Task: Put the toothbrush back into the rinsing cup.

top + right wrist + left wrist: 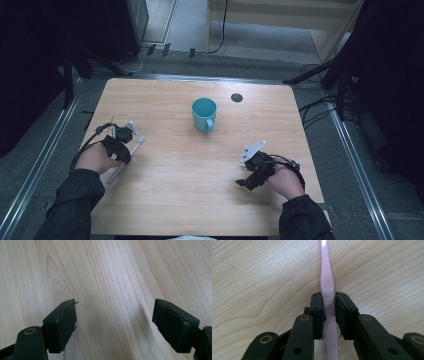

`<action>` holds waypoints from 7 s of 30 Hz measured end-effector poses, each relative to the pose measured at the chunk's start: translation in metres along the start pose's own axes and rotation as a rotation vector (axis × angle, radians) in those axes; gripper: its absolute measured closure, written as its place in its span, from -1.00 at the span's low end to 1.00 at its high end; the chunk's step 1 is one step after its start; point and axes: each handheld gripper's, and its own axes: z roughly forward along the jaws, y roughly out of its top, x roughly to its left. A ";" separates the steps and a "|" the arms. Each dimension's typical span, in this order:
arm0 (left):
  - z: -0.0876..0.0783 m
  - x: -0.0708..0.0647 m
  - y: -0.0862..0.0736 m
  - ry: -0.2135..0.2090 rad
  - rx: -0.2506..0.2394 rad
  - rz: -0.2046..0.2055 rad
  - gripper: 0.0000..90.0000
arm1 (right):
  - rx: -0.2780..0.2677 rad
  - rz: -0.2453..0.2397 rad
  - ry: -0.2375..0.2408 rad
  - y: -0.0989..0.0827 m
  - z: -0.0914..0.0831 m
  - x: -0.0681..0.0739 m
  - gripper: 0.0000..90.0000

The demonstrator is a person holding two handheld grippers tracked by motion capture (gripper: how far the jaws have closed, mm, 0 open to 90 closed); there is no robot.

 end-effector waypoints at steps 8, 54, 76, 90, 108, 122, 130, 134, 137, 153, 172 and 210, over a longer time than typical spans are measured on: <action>0.000 0.000 0.001 -0.008 0.007 -0.006 0.75 | -0.003 -0.002 -0.004 0.000 0.000 0.000 -0.57; -0.034 0.011 -0.012 -0.172 -0.177 -0.033 0.75 | -0.002 -0.002 0.003 0.000 0.000 0.000 -0.57; -0.050 0.009 -0.014 -0.204 -0.335 -0.028 0.75 | -0.006 0.000 0.004 -0.001 -0.001 -0.001 -0.57; -0.062 0.001 -0.016 -0.196 -0.471 -0.010 0.75 | -0.008 -0.002 0.004 -0.001 -0.001 0.000 -0.57; -0.069 -0.013 -0.014 -0.204 -0.636 -0.011 0.75 | -0.019 -0.004 0.002 0.000 -0.001 0.000 -0.57; -0.073 -0.019 -0.010 -0.197 -0.703 -0.012 0.75 | -0.023 -0.003 0.003 0.000 -0.001 0.000 -0.57; -0.075 -0.024 -0.005 -0.204 -0.730 -0.011 0.75 | -0.026 -0.005 0.000 0.000 -0.003 0.000 -0.57; -0.077 -0.027 0.000 -0.219 -0.739 -0.005 0.75 | -0.025 -0.006 0.000 0.000 -0.003 0.001 -0.57; -0.080 -0.030 0.005 -0.223 -0.743 0.002 0.75 | -0.028 -0.006 0.002 0.001 -0.002 0.001 -0.57; -0.095 -0.040 0.024 -0.244 -0.814 0.001 0.75 | -0.031 -0.009 0.004 0.002 -0.002 0.001 -0.57; -0.116 -0.052 0.054 -0.243 -0.851 0.032 0.75 | -0.034 -0.021 0.010 0.005 -0.001 0.000 -0.57; -0.127 -0.077 0.116 -0.248 -0.943 0.033 0.75 | -0.040 -0.018 0.015 0.005 -0.002 0.000 -0.57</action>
